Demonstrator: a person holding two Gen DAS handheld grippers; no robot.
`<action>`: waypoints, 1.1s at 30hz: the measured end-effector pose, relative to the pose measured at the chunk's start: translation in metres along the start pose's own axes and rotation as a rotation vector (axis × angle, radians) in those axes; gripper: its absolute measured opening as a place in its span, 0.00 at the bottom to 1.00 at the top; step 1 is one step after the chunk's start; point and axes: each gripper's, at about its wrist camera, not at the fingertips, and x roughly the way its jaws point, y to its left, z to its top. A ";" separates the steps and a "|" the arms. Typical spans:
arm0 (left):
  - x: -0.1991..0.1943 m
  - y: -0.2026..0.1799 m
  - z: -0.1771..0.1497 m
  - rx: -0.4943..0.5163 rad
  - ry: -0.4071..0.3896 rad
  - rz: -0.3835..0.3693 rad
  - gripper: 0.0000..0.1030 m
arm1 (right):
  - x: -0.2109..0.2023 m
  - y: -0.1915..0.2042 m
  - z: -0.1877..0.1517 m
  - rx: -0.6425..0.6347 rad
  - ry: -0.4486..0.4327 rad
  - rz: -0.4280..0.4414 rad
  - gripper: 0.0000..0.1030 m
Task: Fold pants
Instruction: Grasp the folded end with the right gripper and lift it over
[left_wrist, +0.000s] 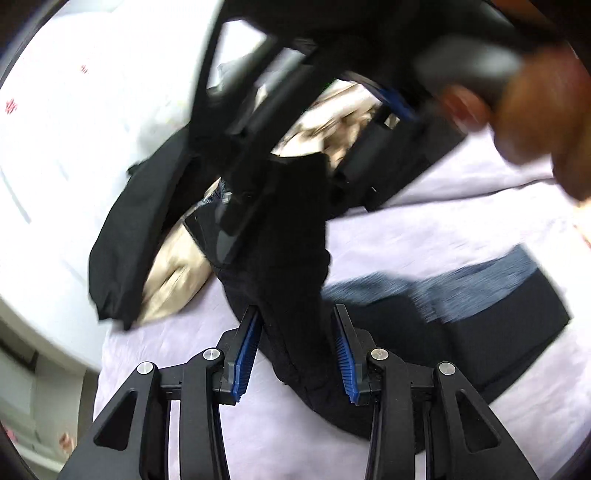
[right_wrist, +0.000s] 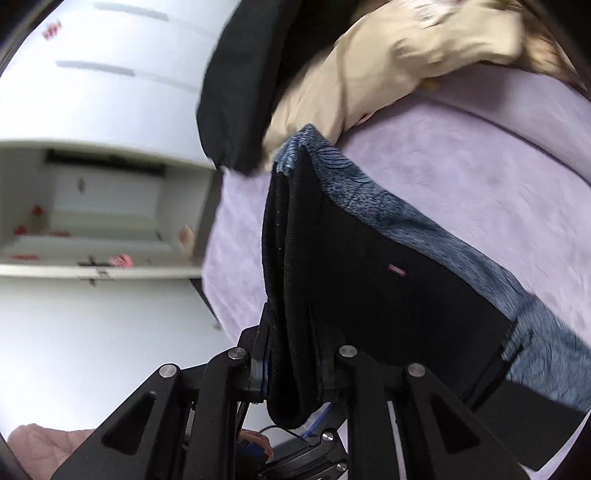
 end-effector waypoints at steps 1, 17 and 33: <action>-0.004 -0.014 0.009 0.025 -0.014 -0.017 0.38 | -0.017 -0.009 -0.010 0.011 -0.038 0.022 0.18; 0.048 -0.242 -0.022 0.357 0.184 -0.269 0.38 | -0.122 -0.290 -0.227 0.459 -0.432 0.131 0.17; 0.058 -0.126 -0.009 0.060 0.311 -0.198 0.78 | -0.115 -0.298 -0.244 0.409 -0.425 -0.038 0.17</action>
